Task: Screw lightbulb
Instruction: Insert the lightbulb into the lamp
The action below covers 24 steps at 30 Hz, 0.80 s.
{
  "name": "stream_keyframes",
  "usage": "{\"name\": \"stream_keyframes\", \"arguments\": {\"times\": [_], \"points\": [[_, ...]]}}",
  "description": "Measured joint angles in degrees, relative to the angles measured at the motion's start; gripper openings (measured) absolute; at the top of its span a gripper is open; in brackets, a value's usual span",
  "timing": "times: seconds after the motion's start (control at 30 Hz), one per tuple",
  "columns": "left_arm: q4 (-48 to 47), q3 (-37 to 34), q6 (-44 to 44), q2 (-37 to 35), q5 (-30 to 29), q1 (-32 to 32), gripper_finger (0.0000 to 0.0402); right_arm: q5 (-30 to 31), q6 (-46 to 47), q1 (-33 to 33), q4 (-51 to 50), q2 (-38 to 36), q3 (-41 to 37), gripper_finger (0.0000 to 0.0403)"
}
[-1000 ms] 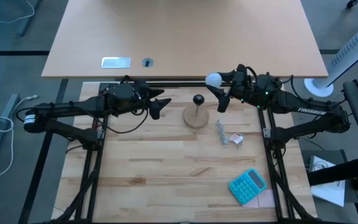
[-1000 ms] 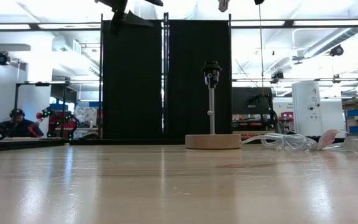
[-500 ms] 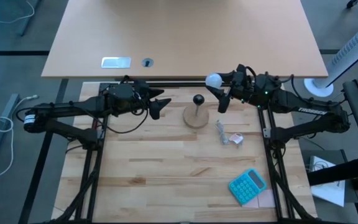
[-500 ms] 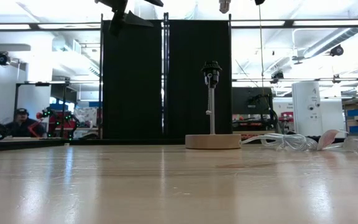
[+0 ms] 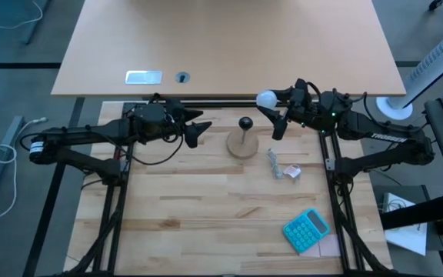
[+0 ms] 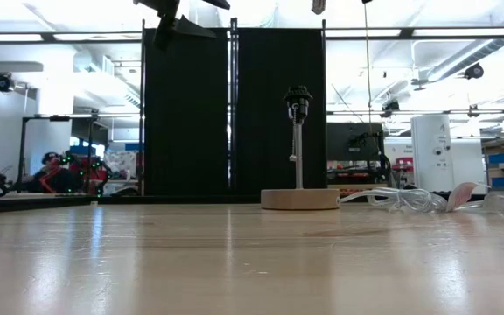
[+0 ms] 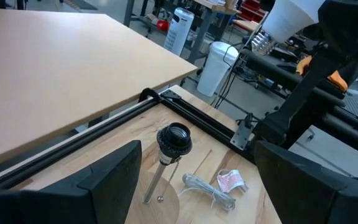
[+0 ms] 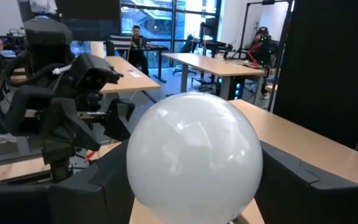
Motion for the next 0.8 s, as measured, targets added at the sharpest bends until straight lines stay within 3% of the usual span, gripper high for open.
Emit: {"name": "stream_keyframes", "arguments": {"times": [0.5,0.8], "points": [[0.0,0.0,0.0,0.0,0.0,0.0,0.0304,0.1,1.4,0.0,-1.7,-1.6,1.1,0.0247],[0.0,0.0,0.0,0.0,0.0,0.0,0.0304,0.2,7.7,0.0,5.7,4.1,1.6,0.0243]]}}
